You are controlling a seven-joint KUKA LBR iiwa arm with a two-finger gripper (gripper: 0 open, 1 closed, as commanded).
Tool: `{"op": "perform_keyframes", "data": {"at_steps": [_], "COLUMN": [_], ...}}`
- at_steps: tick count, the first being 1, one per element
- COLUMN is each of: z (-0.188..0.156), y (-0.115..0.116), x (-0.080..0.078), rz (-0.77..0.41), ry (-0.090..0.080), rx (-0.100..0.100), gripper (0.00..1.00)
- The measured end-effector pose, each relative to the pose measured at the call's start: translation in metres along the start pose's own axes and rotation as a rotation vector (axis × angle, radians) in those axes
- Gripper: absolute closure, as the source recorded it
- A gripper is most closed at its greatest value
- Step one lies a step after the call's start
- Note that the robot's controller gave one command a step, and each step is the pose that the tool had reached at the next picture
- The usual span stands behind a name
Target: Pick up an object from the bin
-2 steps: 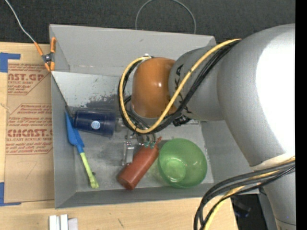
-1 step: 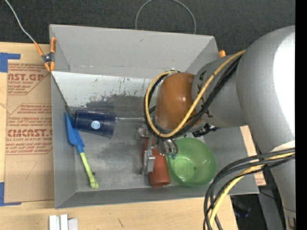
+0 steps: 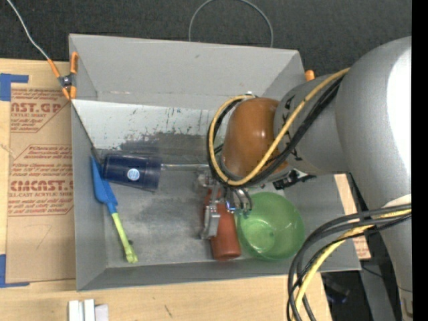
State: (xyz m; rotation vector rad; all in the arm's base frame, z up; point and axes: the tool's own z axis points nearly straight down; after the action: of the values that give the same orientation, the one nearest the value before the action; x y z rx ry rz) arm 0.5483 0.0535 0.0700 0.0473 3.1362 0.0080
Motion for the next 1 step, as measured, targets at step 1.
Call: {"op": "perform_keyframes", "data": {"at_steps": [1], "z": [-0.0005], "y": [-0.0736], "x": [-0.0475], "rz": [-0.019], "ry": [-0.001], "rx": [0.007], "gripper": [0.0]}}
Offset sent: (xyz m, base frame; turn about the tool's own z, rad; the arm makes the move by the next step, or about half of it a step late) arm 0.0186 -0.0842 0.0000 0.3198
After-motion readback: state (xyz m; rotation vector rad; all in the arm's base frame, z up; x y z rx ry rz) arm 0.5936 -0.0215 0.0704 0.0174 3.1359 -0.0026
